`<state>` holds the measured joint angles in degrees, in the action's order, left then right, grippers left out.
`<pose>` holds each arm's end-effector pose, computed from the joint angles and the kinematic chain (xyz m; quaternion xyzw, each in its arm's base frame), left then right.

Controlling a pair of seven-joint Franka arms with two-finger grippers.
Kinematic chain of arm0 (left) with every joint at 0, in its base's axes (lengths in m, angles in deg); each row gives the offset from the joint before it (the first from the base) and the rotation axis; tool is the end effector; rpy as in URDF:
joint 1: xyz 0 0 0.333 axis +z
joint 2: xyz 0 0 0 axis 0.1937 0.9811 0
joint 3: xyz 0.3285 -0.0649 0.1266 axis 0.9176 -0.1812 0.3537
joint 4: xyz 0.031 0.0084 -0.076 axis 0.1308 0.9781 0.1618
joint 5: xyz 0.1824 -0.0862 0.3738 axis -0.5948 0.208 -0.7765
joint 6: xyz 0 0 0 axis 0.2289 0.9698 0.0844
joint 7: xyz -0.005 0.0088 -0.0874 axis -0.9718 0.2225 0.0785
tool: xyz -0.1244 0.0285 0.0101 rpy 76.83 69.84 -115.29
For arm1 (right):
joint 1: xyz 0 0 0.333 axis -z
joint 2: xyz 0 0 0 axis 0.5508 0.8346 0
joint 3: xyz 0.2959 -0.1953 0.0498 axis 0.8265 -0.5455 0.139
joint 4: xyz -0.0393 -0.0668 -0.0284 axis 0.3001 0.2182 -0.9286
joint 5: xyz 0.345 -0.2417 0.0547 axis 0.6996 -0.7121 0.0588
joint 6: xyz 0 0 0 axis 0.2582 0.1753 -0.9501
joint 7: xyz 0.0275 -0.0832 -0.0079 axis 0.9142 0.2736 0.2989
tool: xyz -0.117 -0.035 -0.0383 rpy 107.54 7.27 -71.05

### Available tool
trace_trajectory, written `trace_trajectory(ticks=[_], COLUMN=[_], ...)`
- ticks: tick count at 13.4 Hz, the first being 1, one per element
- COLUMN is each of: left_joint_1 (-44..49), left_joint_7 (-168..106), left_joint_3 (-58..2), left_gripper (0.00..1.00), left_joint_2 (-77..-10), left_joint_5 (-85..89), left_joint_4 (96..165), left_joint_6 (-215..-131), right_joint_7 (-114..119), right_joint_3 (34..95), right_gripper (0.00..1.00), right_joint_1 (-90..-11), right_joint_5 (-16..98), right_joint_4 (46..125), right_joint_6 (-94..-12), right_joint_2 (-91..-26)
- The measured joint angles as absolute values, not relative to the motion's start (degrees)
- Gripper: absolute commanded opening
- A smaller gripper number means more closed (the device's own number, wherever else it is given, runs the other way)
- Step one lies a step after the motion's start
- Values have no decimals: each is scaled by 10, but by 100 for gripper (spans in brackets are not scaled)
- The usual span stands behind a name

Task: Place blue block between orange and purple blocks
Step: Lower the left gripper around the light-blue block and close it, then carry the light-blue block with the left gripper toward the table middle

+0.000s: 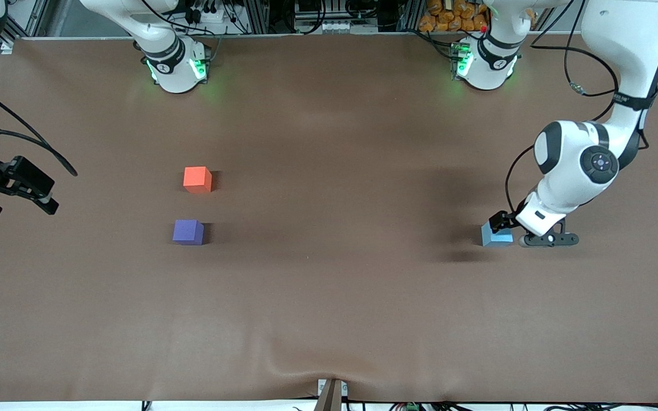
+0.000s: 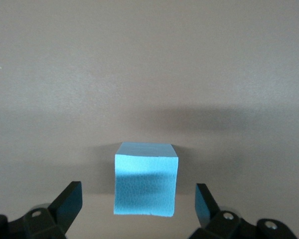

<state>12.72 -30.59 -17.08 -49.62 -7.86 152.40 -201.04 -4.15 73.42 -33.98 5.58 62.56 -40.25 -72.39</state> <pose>0.6181 -0.0593 0.2498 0.9991 0.0039 0.0356 0.0208 0.6699 0.0495 0.6953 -0.9877 -0.0182 -0.1522 0.0304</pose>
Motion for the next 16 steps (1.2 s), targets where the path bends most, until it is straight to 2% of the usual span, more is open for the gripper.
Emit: trace_trajectory(ticks=[6,7,9,11,12,16], left_joint_1=[121,122,123,126,127,121], left_joint_7=[-305,-305,-303,-303,-302,-301], left_joint_3=[-171,-171,-170,-170,-170,-173], left_gripper=[100,92,62,14,0,0], left_joint_2=[-458,-455,-450,-445,-443,-442], left_joint_5=[-79,-79,-89,-98,-100,-102], left_joint_4=[1516,1516,1516,1516,1516,1513], left_joint_6=[-2010,-2010,-2010,-2010,-2010,-2010], right_joint_7=[-42,-42,-42,-42,-42,-42], right_joint_3=[734,734,734,734,734,734], right_gripper=[100,100,100,100,100,100], right_joint_1=[-337,-336,-336,-334,-333,-329], right_joint_5=[56,56,56,56,56,56], right_joint_4=[626,626,626,626,626,626], right_joint_6=[-393,-389,-377,-372,-372,-372], right_joint_2=[-724,-724,-724,-724,-724,-724])
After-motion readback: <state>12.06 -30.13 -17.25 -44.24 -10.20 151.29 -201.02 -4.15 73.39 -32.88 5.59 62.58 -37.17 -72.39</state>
